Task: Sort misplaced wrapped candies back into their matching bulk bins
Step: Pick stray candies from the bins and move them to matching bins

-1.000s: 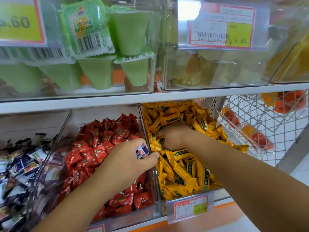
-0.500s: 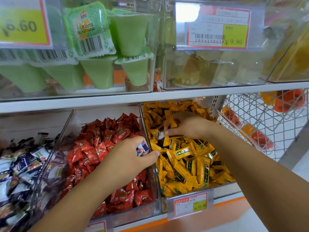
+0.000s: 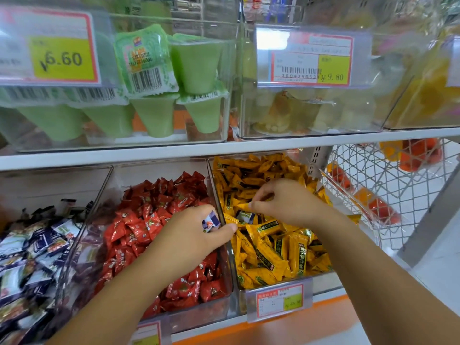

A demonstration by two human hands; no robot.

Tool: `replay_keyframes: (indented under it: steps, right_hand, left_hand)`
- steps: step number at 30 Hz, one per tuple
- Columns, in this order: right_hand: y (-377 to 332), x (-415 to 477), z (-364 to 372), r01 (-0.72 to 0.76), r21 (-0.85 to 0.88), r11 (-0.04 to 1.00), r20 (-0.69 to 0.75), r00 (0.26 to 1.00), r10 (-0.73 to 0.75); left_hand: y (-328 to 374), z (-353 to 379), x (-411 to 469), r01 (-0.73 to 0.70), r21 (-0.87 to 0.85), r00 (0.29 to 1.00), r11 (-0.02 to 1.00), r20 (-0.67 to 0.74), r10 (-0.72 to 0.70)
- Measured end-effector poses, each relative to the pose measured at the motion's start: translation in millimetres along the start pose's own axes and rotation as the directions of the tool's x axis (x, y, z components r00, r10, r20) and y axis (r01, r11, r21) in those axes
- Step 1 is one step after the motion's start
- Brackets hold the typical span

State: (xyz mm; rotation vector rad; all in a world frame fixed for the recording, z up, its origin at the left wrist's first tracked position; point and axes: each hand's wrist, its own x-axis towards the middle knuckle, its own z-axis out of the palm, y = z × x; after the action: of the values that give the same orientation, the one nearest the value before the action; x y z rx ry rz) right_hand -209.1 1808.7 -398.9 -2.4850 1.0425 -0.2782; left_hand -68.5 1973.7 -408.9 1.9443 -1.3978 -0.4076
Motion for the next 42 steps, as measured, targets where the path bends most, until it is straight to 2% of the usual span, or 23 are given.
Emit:
replay_keyframes:
  steps: [2,4,6,9,11,14,19,24,27,29,31,35,39,42]
  right_hand:
    - [-5.4,2.1,14.7,0.003,-0.206,0.979,-0.001,1.0,-0.004]
    - [-9.7,4.1,24.1,-0.003,-0.374,0.928,0.056,0.998,0.026]
    - [-12.5,6.7,25.8,-0.008,-0.419,0.908,0.089,0.995,0.05]
    - [-13.0,8.4,27.4,0.004,-0.388,0.921,0.083,0.996,0.03]
    - [-11.4,6.3,23.1,0.003,-0.254,0.967,0.079,0.997,0.017]
    - [-7.5,-1.6,1.9,-0.004,0.087,0.996,0.074,0.997,-0.003]
    - [-5.2,-16.3,-25.5,0.031,0.294,0.955,-0.094,0.996,-0.004]
    - [-13.6,-21.1,-21.3,0.034,0.487,0.873,0.06,0.996,-0.072]
    - [-15.8,-23.9,-18.8,0.044,0.558,0.829,0.115,0.985,-0.129]
    - [-13.5,-25.2,-21.1,0.04,0.545,0.838,0.122,0.984,-0.127]
    - [-6.4,-25.0,-26.3,0.031,0.492,0.87,0.065,0.995,-0.072]
    - [12.5,-22.9,-33.3,-0.026,0.219,0.975,-0.104,0.993,0.05]
    - [24.6,-26.3,-40.5,-0.023,0.147,0.989,-0.189,0.981,0.051]
    - [33.2,-33.6,-52.9,-0.076,0.039,0.996,-0.227,0.97,0.083]
  left_hand:
    - [-0.3,-0.8,-0.6,-0.006,-0.006,1.0,1.0,-0.003,0.006]
    - [-0.7,-1.2,-0.7,-0.013,-0.003,1.0,1.0,-0.005,0.013]
    - [-1.9,-1.1,-0.6,-0.02,0.002,1.0,1.0,-0.009,0.02]
    - [-3.7,-0.6,0.9,-0.024,0.013,1.0,1.0,-0.012,0.024]
    - [-4.9,-1.3,2.4,-0.036,0.018,0.999,0.999,-0.012,0.036]
    - [-9.3,-4.6,5.4,-0.042,0.017,0.998,0.999,-0.052,0.043]
    - [-9.7,-4.5,12.1,-0.069,-0.044,0.985,0.997,-0.162,0.061]
    - [8.0,4.6,16.1,-0.122,-0.135,0.988,0.983,-0.114,0.107]
    - [14.3,9.8,20.8,-0.152,-0.133,0.979,0.979,-0.158,0.131]
    - [15.1,10.7,23.2,-0.15,-0.106,0.976,0.983,-0.176,0.13]
    - [15.1,11.2,23.9,-0.149,-0.096,0.975,0.984,-0.18,0.13]
    - [16.5,11.6,21.8,-0.139,-0.089,0.971,0.986,-0.208,0.118]
    - [19.7,12.9,21.6,-0.11,-0.081,0.966,0.991,-0.245,0.087]
    - [23.6,14.6,21.7,-0.076,-0.123,0.964,0.99,-0.263,0.042]
